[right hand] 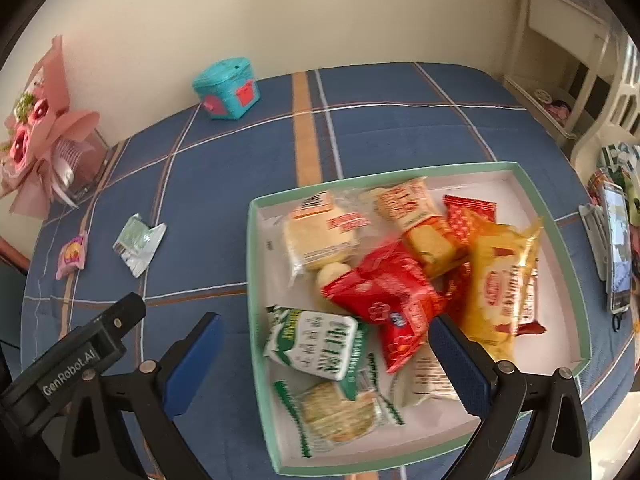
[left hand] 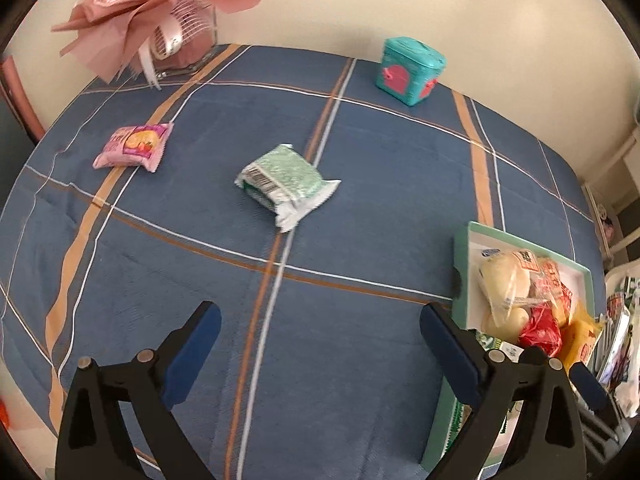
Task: Organize snacks
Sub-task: 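Withdraw both open tools from the tray toward the remaining packets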
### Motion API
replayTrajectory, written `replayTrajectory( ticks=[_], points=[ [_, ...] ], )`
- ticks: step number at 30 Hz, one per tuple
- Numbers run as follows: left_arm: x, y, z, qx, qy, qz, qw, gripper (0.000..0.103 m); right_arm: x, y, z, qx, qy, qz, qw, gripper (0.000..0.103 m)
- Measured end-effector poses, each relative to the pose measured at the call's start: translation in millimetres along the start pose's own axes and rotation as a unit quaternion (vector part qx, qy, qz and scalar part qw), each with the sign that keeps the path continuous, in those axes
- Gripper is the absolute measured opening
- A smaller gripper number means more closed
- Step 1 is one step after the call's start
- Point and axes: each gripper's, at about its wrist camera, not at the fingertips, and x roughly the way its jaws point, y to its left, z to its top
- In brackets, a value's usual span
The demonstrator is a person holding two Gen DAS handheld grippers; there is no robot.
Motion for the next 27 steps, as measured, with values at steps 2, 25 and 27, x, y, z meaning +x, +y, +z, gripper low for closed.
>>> replayTrajectory(
  ticks=[2,25,27],
  points=[
    [1,6,1,-0.002,0.001,0.005,1.0000,0.100,2,8,-1,-0.007,0.003,0.001,1.000,0.103],
    [-7,121,21,-0.085,-0.007,0.037,0.9957,0.100,17,94,-12,-0.054,0.012,0.024,0.998,0.103],
    [-6,131,22,-0.091,-0.006,0.039,0.9951,0.100,19,102,-13,-0.059,0.013,0.026,0.998,0.103]
  ],
)
